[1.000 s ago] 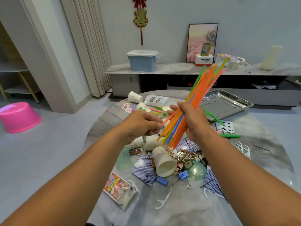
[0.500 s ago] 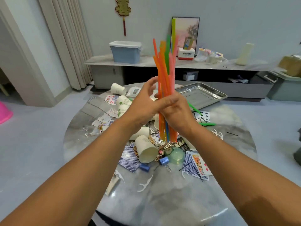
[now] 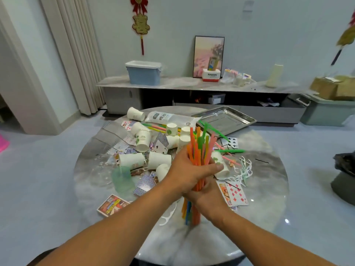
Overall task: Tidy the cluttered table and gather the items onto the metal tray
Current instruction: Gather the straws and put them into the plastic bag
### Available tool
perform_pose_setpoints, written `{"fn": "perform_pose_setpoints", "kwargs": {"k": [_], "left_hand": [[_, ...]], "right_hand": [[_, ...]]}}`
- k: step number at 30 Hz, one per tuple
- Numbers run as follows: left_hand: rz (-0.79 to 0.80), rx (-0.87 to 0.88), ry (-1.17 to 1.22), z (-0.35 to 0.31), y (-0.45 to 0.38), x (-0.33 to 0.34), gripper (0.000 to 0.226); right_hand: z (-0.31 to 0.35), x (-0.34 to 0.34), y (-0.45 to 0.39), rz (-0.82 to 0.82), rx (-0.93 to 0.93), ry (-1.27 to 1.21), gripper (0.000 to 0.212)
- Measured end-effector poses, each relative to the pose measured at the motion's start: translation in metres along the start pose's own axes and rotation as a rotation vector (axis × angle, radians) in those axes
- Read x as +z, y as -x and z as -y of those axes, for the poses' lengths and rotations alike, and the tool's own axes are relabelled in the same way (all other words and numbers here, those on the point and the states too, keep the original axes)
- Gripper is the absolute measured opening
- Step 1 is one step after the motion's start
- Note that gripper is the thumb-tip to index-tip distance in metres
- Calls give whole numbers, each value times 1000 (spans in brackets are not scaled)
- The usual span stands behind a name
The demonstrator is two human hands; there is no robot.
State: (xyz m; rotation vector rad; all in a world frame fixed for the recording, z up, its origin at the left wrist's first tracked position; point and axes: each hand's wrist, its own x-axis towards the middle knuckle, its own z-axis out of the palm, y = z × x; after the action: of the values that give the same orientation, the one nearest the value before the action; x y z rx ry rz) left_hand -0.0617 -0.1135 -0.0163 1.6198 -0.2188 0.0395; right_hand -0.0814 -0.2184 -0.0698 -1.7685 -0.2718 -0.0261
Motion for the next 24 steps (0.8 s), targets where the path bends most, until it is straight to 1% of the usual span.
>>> {"fn": "perform_pose_setpoints", "kwargs": {"k": [1, 2, 4, 5, 8, 11, 15, 18, 19, 20, 22, 23, 24], "left_hand": [[10, -4, -38, 3, 2, 1, 51], [17, -8, -59, 4, 3, 3, 53], [24, -11, -76, 5, 6, 6, 55], [20, -10, -74, 7, 7, 7, 52], [-70, -5, 1, 9, 6, 15, 38], [-152, -11, 59, 14, 4, 19, 36], [-181, -66, -14, 27, 9, 26, 29], [-227, -43, -12, 19, -2, 27, 29], [-211, -25, 11, 13, -10, 24, 33], [-164, -10, 29, 5, -18, 20, 42], [-22, 8, 35, -10, -35, 9, 74], [17, 2, 52, -15, -42, 3, 85], [24, -7, 78, -19, -51, -3, 89]], "right_hand": [[-5, 0, 4, -1, 22, 18, 56], [-10, 0, 7, -9, 44, 25, 49], [-18, 2, 10, -33, 72, 30, 28], [-20, 4, 11, -38, 76, 34, 25], [-18, 7, 9, -45, 19, -1, 33], [-20, 6, 2, -59, -35, -23, 38], [-35, 8, 1, -64, 33, 7, 39], [-29, 7, -9, -95, 19, -16, 35], [-22, 4, -16, -104, -8, -46, 34], [-15, 0, -24, -105, -45, -80, 34], [1, -11, -43, -96, -103, -134, 31], [9, -16, -54, -109, -96, -139, 26], [14, -21, -68, -140, -68, -133, 20]]}}
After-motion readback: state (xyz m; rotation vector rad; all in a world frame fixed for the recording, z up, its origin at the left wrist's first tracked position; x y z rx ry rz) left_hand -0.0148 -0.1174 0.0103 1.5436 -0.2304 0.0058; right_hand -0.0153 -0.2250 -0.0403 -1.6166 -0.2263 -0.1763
